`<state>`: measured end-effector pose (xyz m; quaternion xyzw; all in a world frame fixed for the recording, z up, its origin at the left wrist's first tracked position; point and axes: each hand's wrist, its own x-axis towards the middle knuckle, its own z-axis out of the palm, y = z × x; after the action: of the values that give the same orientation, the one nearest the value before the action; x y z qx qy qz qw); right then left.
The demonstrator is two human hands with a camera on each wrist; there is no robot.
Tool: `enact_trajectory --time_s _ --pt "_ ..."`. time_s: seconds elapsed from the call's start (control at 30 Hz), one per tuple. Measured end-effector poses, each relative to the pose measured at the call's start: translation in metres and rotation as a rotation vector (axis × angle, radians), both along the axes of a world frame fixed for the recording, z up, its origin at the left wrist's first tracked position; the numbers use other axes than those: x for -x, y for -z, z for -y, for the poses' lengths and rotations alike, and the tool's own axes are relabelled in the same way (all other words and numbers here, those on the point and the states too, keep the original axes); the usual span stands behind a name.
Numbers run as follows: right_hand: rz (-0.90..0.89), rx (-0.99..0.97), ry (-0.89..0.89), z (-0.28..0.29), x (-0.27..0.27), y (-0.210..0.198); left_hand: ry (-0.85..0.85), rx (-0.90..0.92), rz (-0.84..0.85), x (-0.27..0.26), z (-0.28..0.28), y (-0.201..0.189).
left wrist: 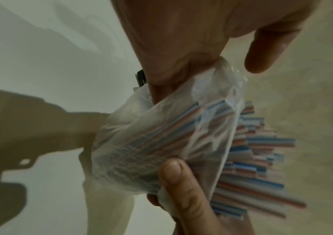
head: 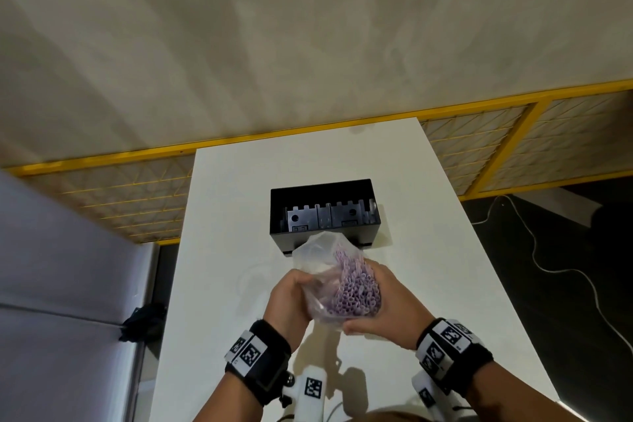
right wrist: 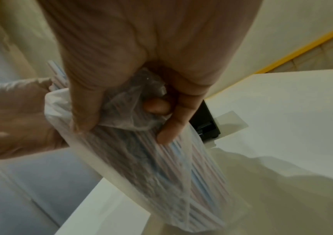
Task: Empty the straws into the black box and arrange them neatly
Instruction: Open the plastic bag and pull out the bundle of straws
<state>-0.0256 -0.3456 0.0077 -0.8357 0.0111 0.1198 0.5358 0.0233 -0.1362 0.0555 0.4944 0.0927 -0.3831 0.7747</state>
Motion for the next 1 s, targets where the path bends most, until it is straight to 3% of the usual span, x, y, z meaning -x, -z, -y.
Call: enact_trajectory --time_s 0.1,0.2,0.33,0.4,0.5,0.67,0.83,1.0 --pt "-0.023 -0.055 0.040 0.004 -0.003 0.003 -0.058 0.012 -0.001 -0.006 -0.007 0.005" --pt "-0.040 -0.031 0.089 0.003 -0.002 0.009 -0.119 -0.218 0.028 -0.009 -0.006 0.007" --pt "-0.029 0.012 0.175 0.001 0.003 0.017 0.024 -0.533 0.264 0.000 -0.006 0.007" --pt "-0.023 0.020 0.200 0.001 0.004 0.018 0.033 -0.571 0.186 0.004 -0.010 0.013" --pt "-0.029 0.013 0.196 -0.002 0.004 0.015 0.039 -0.431 -0.011 0.013 -0.011 0.017" --pt "-0.059 -0.048 0.093 -0.011 0.003 0.009 0.006 -0.328 0.087 0.022 -0.002 0.017" --pt "-0.111 -0.041 0.029 -0.006 0.007 0.004 -0.173 -0.210 -0.147 0.018 -0.011 0.037" --pt "-0.177 -0.093 -0.025 -0.002 0.010 0.009 -0.121 -0.253 -0.137 0.014 -0.013 0.052"
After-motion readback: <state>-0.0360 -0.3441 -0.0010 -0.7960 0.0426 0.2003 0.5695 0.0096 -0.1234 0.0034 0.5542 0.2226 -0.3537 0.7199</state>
